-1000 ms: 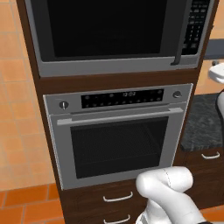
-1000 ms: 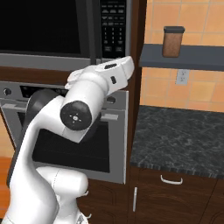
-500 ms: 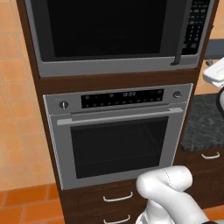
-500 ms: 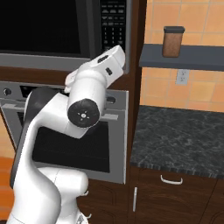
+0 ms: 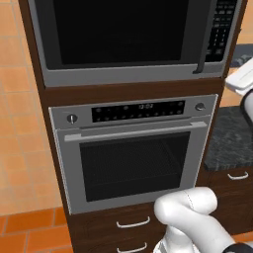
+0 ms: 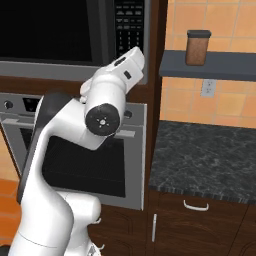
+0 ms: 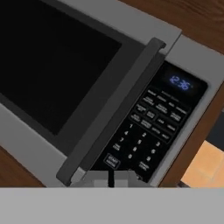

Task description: Open the microwave, place the bowl with waffle inside the microwave, then close the microwave door and turn it on.

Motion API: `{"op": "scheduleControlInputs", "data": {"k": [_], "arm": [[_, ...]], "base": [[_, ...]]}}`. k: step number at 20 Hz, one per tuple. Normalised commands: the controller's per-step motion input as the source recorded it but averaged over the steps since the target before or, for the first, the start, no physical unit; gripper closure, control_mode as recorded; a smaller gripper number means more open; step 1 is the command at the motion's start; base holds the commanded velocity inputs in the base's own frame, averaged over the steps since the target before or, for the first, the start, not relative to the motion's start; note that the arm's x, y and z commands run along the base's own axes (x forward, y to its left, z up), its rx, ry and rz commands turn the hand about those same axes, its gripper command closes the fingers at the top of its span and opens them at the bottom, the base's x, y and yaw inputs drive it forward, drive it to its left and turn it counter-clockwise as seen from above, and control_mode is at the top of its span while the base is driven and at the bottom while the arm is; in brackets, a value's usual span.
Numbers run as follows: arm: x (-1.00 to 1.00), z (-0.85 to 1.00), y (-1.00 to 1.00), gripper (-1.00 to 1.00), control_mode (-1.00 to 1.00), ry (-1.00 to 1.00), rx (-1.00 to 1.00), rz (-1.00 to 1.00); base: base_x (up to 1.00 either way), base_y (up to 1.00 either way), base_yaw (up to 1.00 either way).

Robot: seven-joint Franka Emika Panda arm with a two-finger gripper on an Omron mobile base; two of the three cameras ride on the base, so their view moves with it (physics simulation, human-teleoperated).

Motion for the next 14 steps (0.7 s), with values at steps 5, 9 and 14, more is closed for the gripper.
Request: {"op": "scheduleControlInputs", "data": {"k": [5,9,14], "arm": [[0.59,-0.07,0.11,1.0,-1.0,0.03,-0.18,0.0],[0.49,-0.18,0.06,1.0,-1.0,0.0,-0.16,0.0],[0.45,-0.15,0.0,1.0,-1.0,0.0,-0.11,0.0]], "base": [[0.0,0.0,0.0],[0.0,0.0,0.0],[0.0,0.0,0.0]]}}
